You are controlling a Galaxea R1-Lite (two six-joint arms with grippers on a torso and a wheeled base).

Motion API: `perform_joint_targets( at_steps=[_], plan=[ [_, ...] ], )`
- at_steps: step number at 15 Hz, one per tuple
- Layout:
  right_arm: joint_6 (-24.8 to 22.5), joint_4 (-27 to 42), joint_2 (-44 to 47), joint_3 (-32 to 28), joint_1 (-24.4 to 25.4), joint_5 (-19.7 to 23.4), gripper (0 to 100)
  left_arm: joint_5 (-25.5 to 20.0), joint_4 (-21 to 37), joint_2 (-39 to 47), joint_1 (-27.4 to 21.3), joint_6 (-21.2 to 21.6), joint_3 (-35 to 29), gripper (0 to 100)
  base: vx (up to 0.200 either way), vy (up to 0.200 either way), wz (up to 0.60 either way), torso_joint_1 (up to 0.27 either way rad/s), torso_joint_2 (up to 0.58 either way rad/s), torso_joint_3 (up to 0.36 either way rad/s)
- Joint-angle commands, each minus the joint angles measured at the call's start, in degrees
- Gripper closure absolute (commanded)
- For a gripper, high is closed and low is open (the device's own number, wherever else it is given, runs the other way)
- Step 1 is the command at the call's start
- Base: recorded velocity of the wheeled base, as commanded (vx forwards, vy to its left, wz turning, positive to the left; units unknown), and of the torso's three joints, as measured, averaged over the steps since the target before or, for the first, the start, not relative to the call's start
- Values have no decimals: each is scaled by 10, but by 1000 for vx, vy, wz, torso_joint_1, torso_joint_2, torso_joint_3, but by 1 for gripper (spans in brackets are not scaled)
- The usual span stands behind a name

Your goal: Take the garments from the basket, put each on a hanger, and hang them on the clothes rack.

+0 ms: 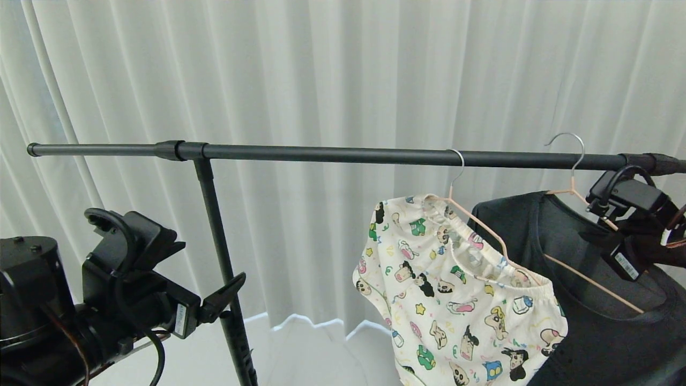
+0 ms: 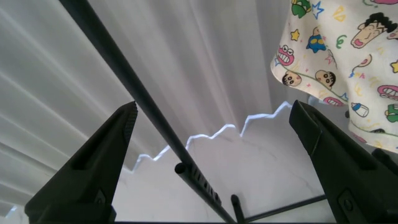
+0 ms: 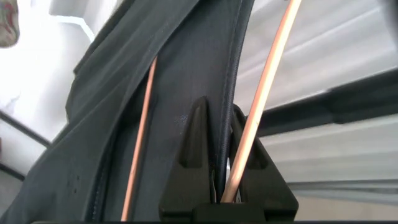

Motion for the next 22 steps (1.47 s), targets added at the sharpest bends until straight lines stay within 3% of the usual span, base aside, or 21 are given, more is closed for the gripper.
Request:
perform_joint_targets(
  at_steps=[1, 10, 14, 15, 20, 22],
  plan=[
    [0, 1, 16, 8, 4, -5, 100, 0, 0, -1, -7, 2, 1, 0, 0, 0, 0, 0, 0, 0],
    [1, 0, 4, 15, 17, -20, 100, 3, 0, -2, -23, 3, 0, 0, 0, 0, 0, 0, 0, 0],
    [26, 1, -24, 38, 29, -19, 100, 4, -1, -5, -23, 3, 0, 0, 0, 0, 0, 0, 0, 0],
    [32, 1, -32, 44, 30, -17, 0, 4, -1, -5, -23, 3, 1, 0, 0, 0, 0, 0, 0, 0],
    [71, -42, -63, 49, 30, 23, 0, 7, -2, -11, -22, 3, 0, 0, 0, 0, 0, 0, 0, 0],
    [88, -62, -88, 49, 30, 25, 0, 33, -2, -12, -16, 2, 0, 0, 0, 0, 0, 0, 0, 0]
  ],
)
